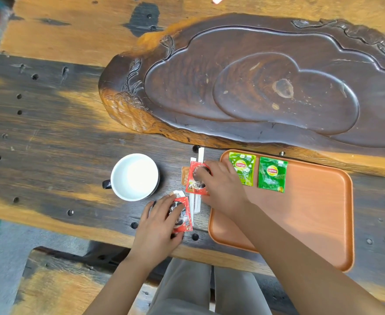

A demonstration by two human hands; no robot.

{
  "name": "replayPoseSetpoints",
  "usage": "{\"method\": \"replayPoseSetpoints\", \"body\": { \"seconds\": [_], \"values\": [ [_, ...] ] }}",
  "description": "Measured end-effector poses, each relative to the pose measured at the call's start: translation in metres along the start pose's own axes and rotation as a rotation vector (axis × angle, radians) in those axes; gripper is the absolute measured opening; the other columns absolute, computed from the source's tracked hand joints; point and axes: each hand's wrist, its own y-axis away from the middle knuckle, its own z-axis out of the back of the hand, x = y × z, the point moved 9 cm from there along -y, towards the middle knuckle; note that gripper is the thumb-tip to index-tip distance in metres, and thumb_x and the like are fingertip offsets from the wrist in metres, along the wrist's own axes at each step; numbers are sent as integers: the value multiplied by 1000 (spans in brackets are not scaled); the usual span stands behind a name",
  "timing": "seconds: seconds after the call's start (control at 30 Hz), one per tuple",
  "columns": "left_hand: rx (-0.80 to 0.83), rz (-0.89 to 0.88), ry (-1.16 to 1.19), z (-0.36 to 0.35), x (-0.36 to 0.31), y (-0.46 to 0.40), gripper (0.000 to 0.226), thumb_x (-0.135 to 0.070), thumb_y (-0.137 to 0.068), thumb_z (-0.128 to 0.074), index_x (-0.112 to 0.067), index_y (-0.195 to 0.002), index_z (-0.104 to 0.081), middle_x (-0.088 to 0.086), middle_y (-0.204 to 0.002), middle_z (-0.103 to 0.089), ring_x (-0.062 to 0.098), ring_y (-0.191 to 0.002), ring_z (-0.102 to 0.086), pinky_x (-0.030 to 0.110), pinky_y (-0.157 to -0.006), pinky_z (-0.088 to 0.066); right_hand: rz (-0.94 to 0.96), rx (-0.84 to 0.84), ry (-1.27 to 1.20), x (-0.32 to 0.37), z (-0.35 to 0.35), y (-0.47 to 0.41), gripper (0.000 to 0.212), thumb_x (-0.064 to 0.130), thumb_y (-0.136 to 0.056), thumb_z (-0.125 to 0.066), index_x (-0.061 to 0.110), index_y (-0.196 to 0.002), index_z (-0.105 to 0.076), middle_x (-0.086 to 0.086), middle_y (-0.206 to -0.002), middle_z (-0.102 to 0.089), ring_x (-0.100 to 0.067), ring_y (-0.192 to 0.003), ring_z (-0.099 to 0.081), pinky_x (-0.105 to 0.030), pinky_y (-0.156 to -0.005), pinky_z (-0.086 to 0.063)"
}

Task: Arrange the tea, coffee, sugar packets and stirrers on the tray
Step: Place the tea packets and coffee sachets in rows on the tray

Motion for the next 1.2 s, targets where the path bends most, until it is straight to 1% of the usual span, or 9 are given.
{"method": "replayPoseSetpoints", "body": {
  "seconds": [0.23, 0.37, 0.47, 0.63, 0.73, 0.87, 1.0, 1.1, 1.2],
  "values": [
    [-132, -18, 131, 24, -4, 2, 52, -34, -69, -68, -17, -117, -60, 6, -128, -56, 23, -119, -49, 35, -100, -35, 6, -107, -112, 1, 20, 16, 47, 24, -62, -81, 16, -102, -58, -10, -122, -57, -28, -114, -50, -47, -108, -31],
    [-183, -63, 175, 37, -25, -5, 53, -35, -68, -67, -16, -118, -60, 6, -128, -56, 23, -118, -50, 37, -99, -39, -66, -157, -165, -23, 37, 43, 41, 28, -69, -75, 16, -105, -59, -9, -128, -55, -24, -119, -43, -45, -106, -33],
    [-164, -144, 194, 33, -53, -22, 56, -39, -68, -67, -17, -118, -60, 7, -128, -56, 24, -119, -49, 40, -99, -40, -109, -186, -158, -50, 48, 71, 39, 35, -74, -67, 14, -105, -59, -10, -127, -55, -25, -117, -43, -42, -101, -36],
    [-126, -293, 174, 21, -98, -52, 56, -37, -65, -69, -17, -116, -59, 7, -126, -58, 25, -117, -49, 39, -98, -36, -109, -159, -78, -87, 45, 112, 44, 32, -69, -73, 11, -104, -59, -16, -120, -58, -31, -108, -48, -39, -96, -34],
    [-84, -358, 132, 7, -113, -61, 55, -36, -68, -66, -15, -118, -58, 11, -126, -58, 28, -119, -49, 43, -97, -39, -85, -118, -59, -94, 35, 125, 39, 33, -71, -66, 11, -103, -58, -17, -119, -58, -31, -106, -49, -38, -95, -35],
    [-28, -383, 59, -9, -120, -64, 58, -37, -67, -65, -17, -121, -57, 13, -132, -54, 27, -127, -39, 46, -102, -38, -59, -19, -68, -95, 16, 134, 42, 29, -69, -68, 14, -107, -57, -15, -127, -55, -32, -116, -49, -43, -99, -38],
    [-45, -367, 76, -10, -117, -60, 59, -35, -69, -69, -17, -123, -55, 13, -141, -46, 29, -133, -37, 42, -107, -28, -106, -30, -63, -96, 17, 142, 45, 36, -66, -67, 16, -106, -61, -13, -130, -54, -28, -123, -42, -41, -103, -29],
    [-76, -384, 130, -9, -118, -54, 52, -29, -72, -72, -14, -119, -57, 14, -135, -52, 27, -129, -40, 38, -102, -37, -205, -122, -119, -97, 24, 149, 46, 43, -71, -62, 14, -107, -63, -11, -125, -58, -26, -117, -45, -36, -97, -32],
    [-57, -387, 123, -17, -118, -51, 50, -23, -70, -75, -12, -115, -58, 14, -127, -58, 24, -123, -39, 42, -94, -48, -206, -163, -99, -88, 18, 151, 46, 33, -69, -72, 12, -109, -63, -13, -119, -62, -26, -113, -46, -37, -94, -43]
  ]
}}
